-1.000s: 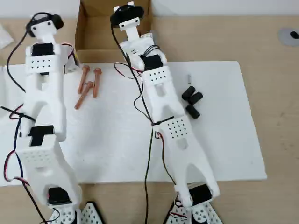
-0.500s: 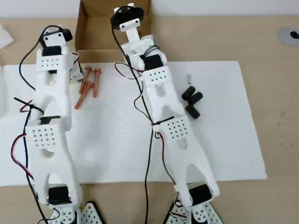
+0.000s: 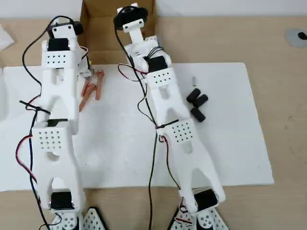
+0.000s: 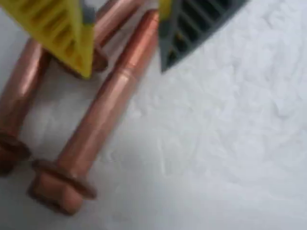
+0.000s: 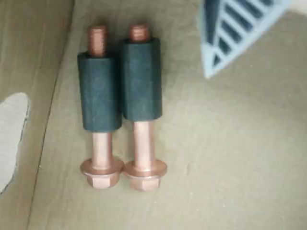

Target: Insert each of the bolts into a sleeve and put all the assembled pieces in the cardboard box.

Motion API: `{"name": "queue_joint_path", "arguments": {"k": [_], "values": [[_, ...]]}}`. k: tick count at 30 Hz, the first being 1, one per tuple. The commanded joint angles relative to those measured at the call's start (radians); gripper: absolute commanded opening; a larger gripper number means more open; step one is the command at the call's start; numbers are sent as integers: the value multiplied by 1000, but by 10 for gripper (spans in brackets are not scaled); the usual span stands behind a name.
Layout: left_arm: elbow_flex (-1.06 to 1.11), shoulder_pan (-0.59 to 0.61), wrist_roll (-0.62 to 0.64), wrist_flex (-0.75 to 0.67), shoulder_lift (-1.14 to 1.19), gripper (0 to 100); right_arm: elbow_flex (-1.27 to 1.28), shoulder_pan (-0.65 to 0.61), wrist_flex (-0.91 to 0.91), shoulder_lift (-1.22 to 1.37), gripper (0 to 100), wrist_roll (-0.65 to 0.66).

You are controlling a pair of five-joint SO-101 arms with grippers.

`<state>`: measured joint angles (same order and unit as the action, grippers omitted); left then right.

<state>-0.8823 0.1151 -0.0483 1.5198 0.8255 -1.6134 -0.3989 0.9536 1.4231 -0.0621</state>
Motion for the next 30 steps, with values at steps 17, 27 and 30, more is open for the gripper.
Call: {"name": "queue_joint_path", "arguments": {"k": [17,27,30], "values": [[-176,-2,-9,-29,232,5,-53,4,5,-96,354,8],[-635,72,32,230,231,7,-54,-1,157,-151,354,-3],[-801,89,54,239,222,6,-56,22,245,-271,354,-133]]}}
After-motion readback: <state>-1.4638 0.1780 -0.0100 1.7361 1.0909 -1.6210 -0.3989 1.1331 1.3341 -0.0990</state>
